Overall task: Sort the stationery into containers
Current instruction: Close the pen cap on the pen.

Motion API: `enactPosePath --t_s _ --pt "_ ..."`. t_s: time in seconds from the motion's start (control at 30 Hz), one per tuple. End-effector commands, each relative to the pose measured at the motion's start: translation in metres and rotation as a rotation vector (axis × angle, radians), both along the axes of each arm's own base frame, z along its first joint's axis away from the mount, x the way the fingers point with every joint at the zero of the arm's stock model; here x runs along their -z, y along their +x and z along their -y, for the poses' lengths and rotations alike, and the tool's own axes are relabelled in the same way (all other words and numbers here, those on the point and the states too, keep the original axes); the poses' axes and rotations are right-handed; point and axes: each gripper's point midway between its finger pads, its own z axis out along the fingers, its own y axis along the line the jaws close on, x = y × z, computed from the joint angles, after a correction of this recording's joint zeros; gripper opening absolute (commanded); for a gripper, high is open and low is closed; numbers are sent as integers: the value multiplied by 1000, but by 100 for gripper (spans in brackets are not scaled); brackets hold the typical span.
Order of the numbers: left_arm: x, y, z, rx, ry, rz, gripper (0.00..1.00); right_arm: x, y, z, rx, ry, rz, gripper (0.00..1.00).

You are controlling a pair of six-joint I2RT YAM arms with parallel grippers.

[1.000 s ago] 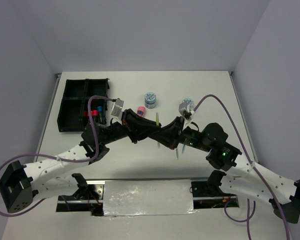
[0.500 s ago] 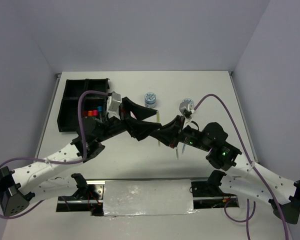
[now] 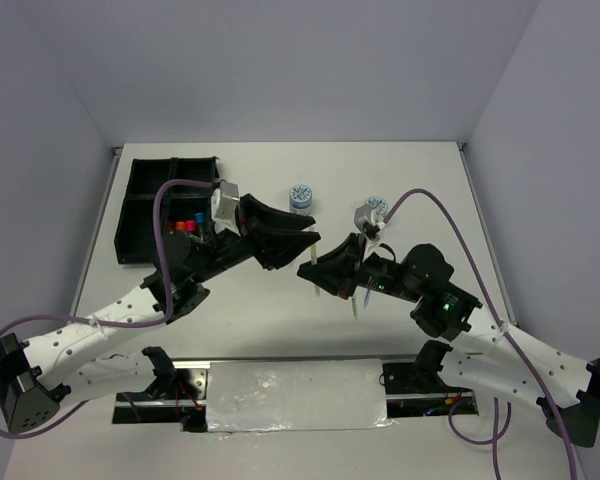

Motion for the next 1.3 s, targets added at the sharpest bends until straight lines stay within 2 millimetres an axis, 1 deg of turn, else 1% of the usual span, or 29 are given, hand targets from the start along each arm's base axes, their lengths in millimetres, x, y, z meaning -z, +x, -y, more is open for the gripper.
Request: enactPosePath --t_s 0.0,0.03,0.07,0.13,0.17,0.2,0.23,0.27,0.3,0.37,0.4,0.47,0.5,0.57,0.6,0.63,0.67,0.7,0.73,0.77,0.83,0.97,1.03,1.1,1.13,1.17,1.2,1.23,1.27 --pt "-19 -10 -4 35 -72 56 52 -12 2 0 4 18 38 0" --pt "-19 -12 -3 50 -69 61 49 -11 2 0 6 13 34 0" --pt "-19 -13 -2 60 -70 66 39 -12 4 0 15 15 34 0" --pt "-15 -16 2 90 -54 64 24 -16 5 0 20 17 37 0" --pt "-12 -16 4 99 -45 60 21 -18 6 1 28 19 38 0" --pt "-8 -16 7 107 -33 51 18 -25 7 2 34 22 46 0" --pt "-5 -17 9 121 -22 48 9 -28 8 1 36 20 47 0" --pt "1 -18 11 130 -13 36 4 -31 9 1 42 18 54 0" --pt "6 -18 12 141 -10 19 0 -43 11 3 56 31 75 0" --pt "20 -18 14 148 13 -10 0 -49 15 3 72 21 83 0" --pt "25 -17 14 147 21 -25 0 -63 16 6 85 37 106 0" --pt "41 -15 14 139 40 -64 0 -70 23 5 99 33 117 0" --pt "47 -17 14 146 45 -86 0 -88 24 8 111 53 150 0" --pt "67 -18 16 147 77 -124 0 -103 33 10 141 65 170 0" --pt "79 -18 18 137 103 -161 0 -125 33 14 148 97 202 0" --pt "94 -20 18 137 124 -185 0 -133 36 12 143 100 218 0" --pt "101 -24 19 148 129 -197 0 -144 36 12 143 113 234 0" --pt "107 -28 21 153 134 -215 0 -168 32 16 140 143 266 0" --pt "118 -32 22 158 143 -230 0 -173 35 10 129 140 272 0" --pt "122 -35 22 164 145 -238 0 -194 32 13 127 171 295 0" --pt "133 -43 25 173 160 -255 0 -202 35 4 106 175 300 0" --pt "146 -53 23 166 183 -269 0 -230 29 4 82 222 318 0" --pt "154 -52 21 146 193 -285 0 -232 26 4 68 230 319 0" --pt "159 -49 18 121 208 -306 0 -221 25 1 49 231 297 0" --pt "154 -44 17 94 205 -304 0 -212 24 -2 32 220 291 0" --pt "158 -41 14 64 239 -311 0 -186 29 -10 18 180 251 0" --pt "157 -35 12 31 254 -314 0 -174 28 -13 1 163 240 0" --pt "135 -20 8 -56 229 -295 0 -145 29 -19 -19 119 207 0" --pt "146 -15 3 -100 298 -332 0 -132 25 -21 -41 99 202 0"
